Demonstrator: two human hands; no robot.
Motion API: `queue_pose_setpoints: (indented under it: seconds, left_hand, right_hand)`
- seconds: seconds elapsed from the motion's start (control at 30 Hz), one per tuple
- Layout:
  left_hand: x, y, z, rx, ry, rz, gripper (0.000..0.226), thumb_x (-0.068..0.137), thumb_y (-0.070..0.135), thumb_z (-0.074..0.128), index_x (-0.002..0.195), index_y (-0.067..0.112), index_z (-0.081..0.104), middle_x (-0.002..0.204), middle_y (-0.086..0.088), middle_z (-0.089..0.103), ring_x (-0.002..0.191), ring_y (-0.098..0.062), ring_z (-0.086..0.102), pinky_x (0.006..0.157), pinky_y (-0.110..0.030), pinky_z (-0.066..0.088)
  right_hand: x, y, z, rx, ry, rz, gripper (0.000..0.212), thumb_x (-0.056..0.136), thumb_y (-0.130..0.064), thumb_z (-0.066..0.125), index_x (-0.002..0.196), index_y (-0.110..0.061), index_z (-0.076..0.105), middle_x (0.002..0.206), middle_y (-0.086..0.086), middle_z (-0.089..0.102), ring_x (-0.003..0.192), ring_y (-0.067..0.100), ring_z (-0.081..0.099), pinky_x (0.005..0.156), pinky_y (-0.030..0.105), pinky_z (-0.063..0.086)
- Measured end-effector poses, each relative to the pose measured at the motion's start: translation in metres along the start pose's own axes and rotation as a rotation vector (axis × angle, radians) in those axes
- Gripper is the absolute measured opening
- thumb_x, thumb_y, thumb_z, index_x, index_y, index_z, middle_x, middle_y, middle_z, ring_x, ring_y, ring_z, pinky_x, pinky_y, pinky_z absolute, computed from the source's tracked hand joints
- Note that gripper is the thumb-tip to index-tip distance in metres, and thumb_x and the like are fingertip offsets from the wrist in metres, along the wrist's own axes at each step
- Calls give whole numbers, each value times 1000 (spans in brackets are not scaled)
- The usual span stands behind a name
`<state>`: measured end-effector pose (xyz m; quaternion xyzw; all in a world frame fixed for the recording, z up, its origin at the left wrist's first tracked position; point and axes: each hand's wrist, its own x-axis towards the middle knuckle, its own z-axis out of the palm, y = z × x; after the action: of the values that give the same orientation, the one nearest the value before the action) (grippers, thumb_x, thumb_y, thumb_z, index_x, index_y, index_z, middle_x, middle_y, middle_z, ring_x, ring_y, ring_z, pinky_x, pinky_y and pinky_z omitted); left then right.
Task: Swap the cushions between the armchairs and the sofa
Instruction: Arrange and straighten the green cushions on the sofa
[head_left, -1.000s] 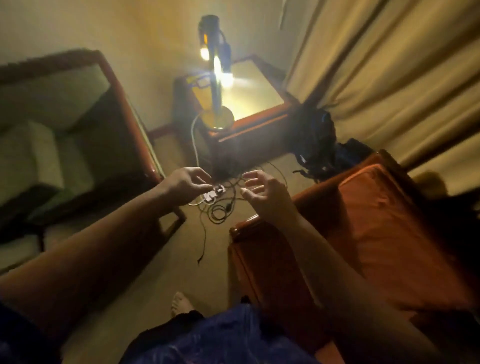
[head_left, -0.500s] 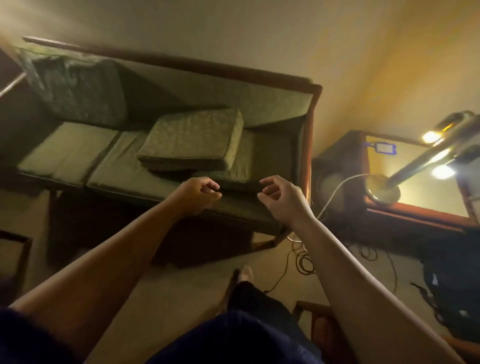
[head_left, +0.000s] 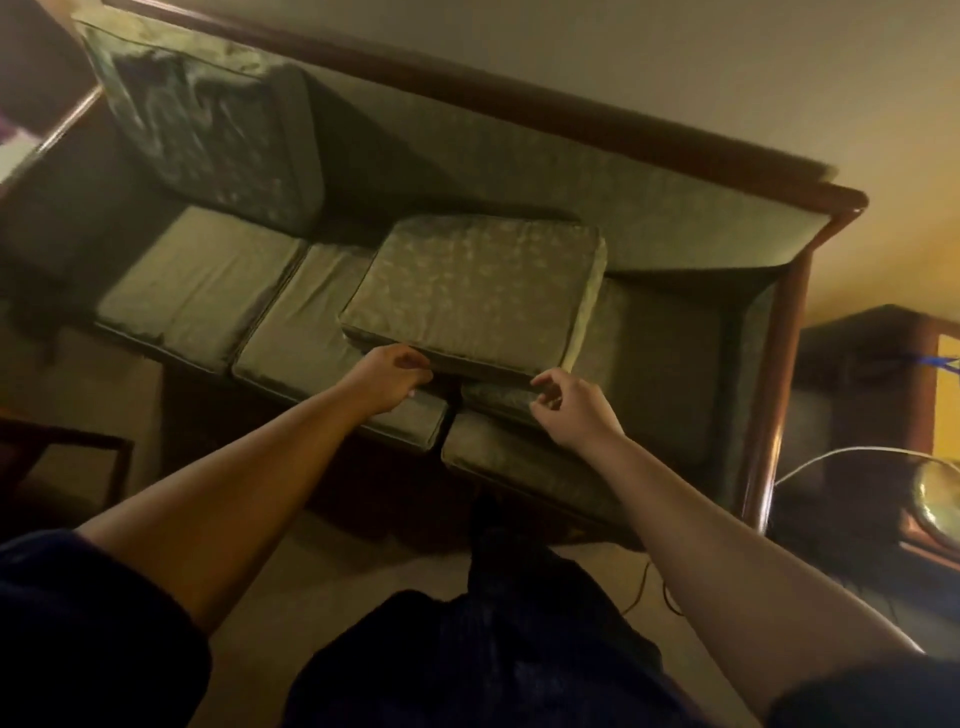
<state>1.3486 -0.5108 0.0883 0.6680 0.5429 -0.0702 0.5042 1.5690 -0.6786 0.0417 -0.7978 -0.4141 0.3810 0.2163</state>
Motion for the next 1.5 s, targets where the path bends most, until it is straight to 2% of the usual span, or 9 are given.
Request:
queue_pose_setpoints:
  seconds: [0.1, 0.3, 0.6, 0.73, 0.9, 1.07, 1.2, 1.33, 1.5]
  left_hand:
    - [43, 1, -26, 27, 24, -35, 26, 94, 25, 67, 119, 18, 65, 95, 4, 66, 75, -8, 60, 58, -22, 42]
    - [142, 22, -77, 141, 0, -46, 45, 91, 25, 69, 133, 13, 58, 125, -11, 65, 109, -28, 64, 93, -40, 53]
    - [394, 60, -99, 324, 13, 202, 49, 91, 26, 69, 138, 23, 54, 132, -2, 62, 96, -15, 64, 71, -30, 50]
    - [470, 59, -73, 424, -67, 281, 48, 91, 33, 68, 136, 25, 53, 133, -1, 59, 99, -18, 65, 73, -30, 53]
    - [530, 44, -69, 490, -46, 374, 63, 83, 45, 71, 139, 29, 48, 137, 0, 53, 121, -25, 54, 100, -48, 48]
    - [562, 41, -90, 829, -225, 581, 127, 51, 77, 79, 153, 23, 26, 152, -6, 35, 141, -34, 32, 120, -59, 16]
    - [552, 34, -101, 977, -208, 666, 139, 43, 95, 63, 151, 15, 29, 148, -8, 39, 140, -34, 33, 123, -53, 7]
    - [518, 45, -121, 883, -295, 658, 101, 37, 87, 75, 118, 29, 60, 115, 1, 63, 107, -26, 58, 92, -36, 45]
    - [447, 62, -184, 787, -271, 560, 60, 45, 80, 79, 85, 36, 68, 77, 12, 63, 76, -17, 62, 70, -31, 51]
  right_hand:
    - [51, -16, 0, -7, -61, 53, 32, 92, -31, 68, 123, -27, 62, 95, -12, 67, 85, 8, 66, 78, 35, 60]
    - [164, -54, -32, -110, -39, 70, 52, 91, -45, 67, 138, -30, 49, 116, -8, 59, 98, 12, 61, 80, 34, 56]
    - [400, -53, -42, -401, 171, 121, 56, 88, -42, 70, 137, -20, 51, 139, 6, 52, 126, 28, 51, 99, 41, 47]
    - [467, -35, -26, -504, 15, 195, 109, 71, -76, 72, 155, -18, 33, 158, 8, 36, 145, 30, 36, 121, 49, 28]
    - [511, -20, -10, -695, -161, 373, 156, 27, -103, 61, 151, -11, 37, 152, 11, 45, 142, 32, 40, 122, 54, 22]
    - [506, -42, -6, -585, -98, 307, 126, 24, -95, 73, 130, -27, 61, 120, 1, 70, 114, 31, 64, 95, 46, 51]
    - [470, -61, -4, -338, 38, 385, 104, 41, -77, 88, 124, -19, 69, 116, 3, 73, 110, 27, 67, 85, 38, 54]
    - [427, -93, 7, -219, 135, 407, 105, 45, -73, 89, 131, -18, 67, 124, 4, 72, 119, 24, 64, 98, 38, 51]
    - [379, -155, 0, -123, 188, 316, 86, 51, -63, 91, 120, -15, 73, 124, 1, 72, 118, 17, 65, 99, 31, 48]
